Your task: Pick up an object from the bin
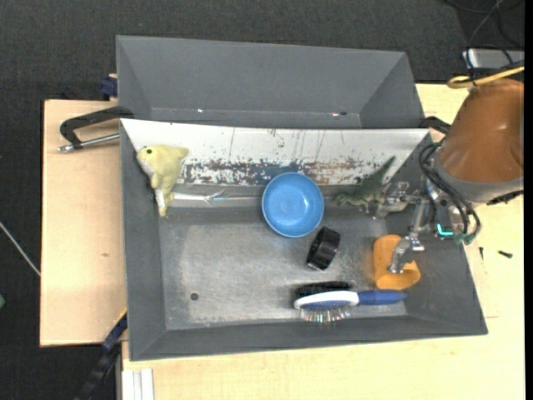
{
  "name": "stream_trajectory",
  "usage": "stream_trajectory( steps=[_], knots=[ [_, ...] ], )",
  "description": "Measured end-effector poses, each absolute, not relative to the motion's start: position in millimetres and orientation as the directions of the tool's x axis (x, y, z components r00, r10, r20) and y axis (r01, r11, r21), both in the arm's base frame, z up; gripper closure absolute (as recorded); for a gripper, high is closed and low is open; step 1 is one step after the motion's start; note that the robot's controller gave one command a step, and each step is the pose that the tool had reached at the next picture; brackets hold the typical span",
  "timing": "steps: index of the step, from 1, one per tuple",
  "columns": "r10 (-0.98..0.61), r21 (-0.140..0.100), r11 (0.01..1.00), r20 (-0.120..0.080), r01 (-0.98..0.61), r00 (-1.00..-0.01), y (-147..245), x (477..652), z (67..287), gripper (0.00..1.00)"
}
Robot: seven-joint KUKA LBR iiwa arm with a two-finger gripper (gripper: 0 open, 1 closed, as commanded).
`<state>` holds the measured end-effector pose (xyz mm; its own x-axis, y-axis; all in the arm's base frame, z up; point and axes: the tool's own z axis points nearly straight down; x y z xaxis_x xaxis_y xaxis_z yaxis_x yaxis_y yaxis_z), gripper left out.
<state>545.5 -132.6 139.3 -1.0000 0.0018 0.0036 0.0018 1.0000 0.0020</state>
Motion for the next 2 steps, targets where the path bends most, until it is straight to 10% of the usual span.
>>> stream_trajectory(
  steps=[1, 2],
  knots=[
    [0.030, 0.030, 0.999, -0.002, 0.030, -1.000, -128.3, 521.5, 74.8, 0.00],
    [0.020, 0.020, 1.000, 0.000, 0.020, -1.000, -132.3, 519.3, 73.6, 1.00]
  ],
)
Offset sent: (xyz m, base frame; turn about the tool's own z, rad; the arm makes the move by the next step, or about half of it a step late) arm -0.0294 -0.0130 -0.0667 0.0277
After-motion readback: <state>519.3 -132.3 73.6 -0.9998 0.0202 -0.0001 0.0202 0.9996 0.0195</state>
